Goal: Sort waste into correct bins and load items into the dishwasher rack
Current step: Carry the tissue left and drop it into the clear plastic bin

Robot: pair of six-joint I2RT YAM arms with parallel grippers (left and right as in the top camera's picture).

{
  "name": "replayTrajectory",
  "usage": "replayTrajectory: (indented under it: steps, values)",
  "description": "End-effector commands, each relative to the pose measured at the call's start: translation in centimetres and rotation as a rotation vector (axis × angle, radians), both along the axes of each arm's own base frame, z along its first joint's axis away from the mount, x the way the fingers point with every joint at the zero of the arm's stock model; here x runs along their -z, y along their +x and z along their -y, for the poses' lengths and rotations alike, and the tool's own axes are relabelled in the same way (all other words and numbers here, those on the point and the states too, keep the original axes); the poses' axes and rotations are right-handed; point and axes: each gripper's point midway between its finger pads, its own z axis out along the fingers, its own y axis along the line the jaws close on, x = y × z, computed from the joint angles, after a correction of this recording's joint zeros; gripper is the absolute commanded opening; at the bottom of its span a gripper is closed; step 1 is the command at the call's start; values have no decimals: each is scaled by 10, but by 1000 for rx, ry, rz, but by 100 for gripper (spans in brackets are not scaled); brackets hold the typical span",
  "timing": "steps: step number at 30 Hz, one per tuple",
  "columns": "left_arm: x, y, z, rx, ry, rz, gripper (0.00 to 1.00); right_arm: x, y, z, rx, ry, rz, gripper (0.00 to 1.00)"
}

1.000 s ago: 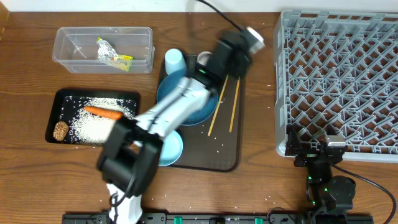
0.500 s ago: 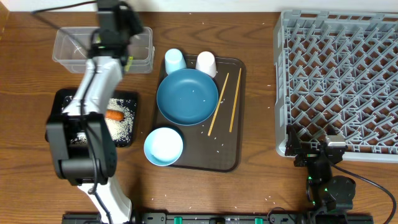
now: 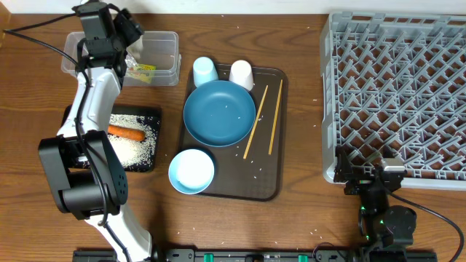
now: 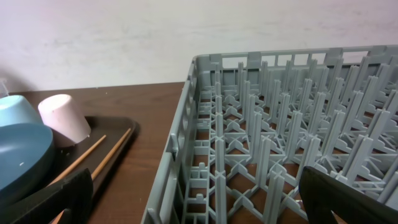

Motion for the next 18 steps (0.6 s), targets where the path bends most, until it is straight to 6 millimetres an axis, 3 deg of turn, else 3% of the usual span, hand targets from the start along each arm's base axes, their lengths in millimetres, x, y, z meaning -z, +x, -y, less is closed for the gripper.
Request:
replayTrajectory:
  steps: [1, 6, 11, 14, 18]
  values:
    - [-3, 1, -2, -6, 4, 6, 98, 1, 0, 4, 16, -9, -5, 99]
    - [-3, 1, 8, 42, -22, 7, 98, 1, 0, 4, 16, -9, -5, 99]
    - [-15, -1, 42, 215, -114, 30, 98, 1, 0, 4, 16, -9, -5, 99]
    - [-24, -20, 74, 367, -216, -5, 98, 1, 0, 4, 16, -9, -5, 99]
    - [-19, -54, 93, 410, -300, -131, 98, 1, 0, 4, 16, -9, -5, 99]
